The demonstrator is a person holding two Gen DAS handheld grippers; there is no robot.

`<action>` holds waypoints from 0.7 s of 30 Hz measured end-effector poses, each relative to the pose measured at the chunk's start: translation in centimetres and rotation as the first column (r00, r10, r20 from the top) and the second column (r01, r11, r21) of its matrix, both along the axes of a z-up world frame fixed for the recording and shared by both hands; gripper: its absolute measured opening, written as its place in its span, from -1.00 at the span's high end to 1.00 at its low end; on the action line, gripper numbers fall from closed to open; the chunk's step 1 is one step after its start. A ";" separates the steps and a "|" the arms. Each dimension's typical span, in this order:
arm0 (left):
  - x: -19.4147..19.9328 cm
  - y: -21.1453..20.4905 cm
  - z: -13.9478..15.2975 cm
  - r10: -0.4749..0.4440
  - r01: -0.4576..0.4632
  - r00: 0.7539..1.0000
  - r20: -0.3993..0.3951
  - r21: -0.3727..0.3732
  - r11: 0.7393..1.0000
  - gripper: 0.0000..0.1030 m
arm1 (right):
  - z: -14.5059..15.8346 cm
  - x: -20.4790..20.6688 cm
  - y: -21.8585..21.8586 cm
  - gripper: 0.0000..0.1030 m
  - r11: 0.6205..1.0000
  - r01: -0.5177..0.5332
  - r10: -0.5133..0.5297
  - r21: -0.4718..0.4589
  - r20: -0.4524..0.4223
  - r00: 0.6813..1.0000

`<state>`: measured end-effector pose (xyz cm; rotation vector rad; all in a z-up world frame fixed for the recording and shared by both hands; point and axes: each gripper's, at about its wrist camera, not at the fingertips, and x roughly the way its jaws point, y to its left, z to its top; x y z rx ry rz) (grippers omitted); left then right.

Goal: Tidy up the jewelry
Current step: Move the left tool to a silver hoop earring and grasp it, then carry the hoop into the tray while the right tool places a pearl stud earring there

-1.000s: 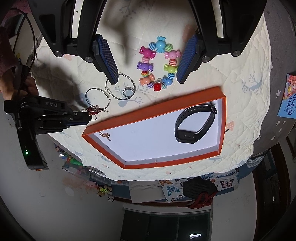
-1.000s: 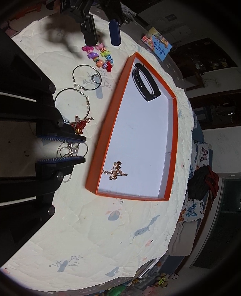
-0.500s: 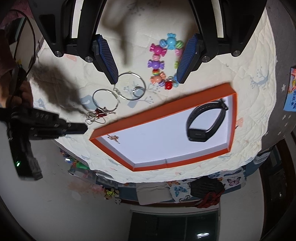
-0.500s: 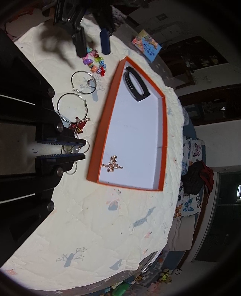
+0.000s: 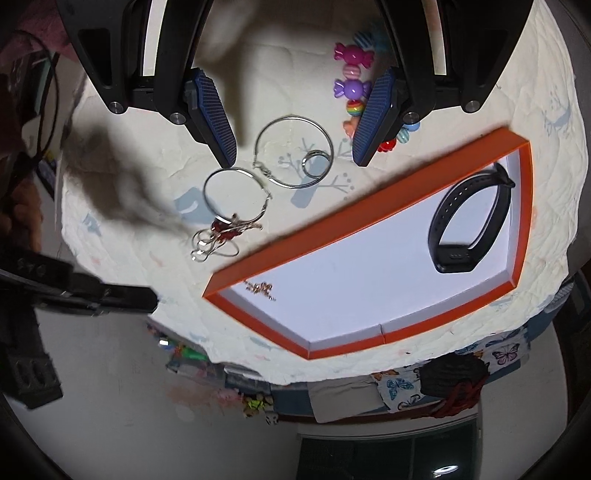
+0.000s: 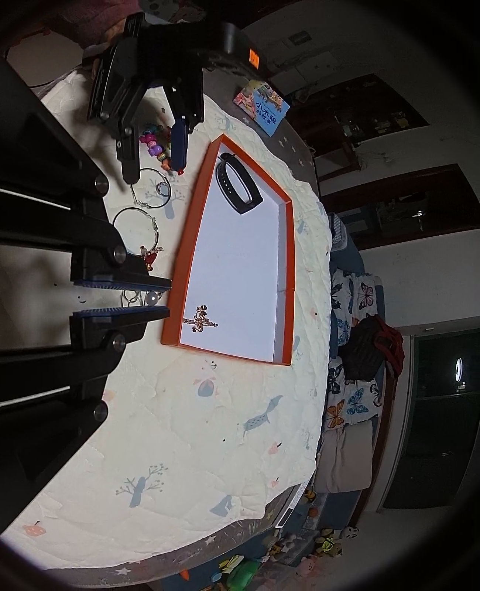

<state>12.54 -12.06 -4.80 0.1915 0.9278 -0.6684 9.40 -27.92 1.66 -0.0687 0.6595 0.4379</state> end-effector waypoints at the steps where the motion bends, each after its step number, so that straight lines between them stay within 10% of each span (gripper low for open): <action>1: 0.1 -0.2 -0.2 -0.011 0.011 1.000 0.001 0.007 1.000 -0.35 | 0.0 0.1 0.0 0.81 1.000 0.000 0.000 0.002 -0.001 1.000; 21: -0.5 -1.7 -0.9 -0.084 0.077 0.992 0.094 0.074 0.994 0.00 | -0.1 -0.6 0.2 0.81 1.000 -0.007 0.007 0.004 -0.004 1.000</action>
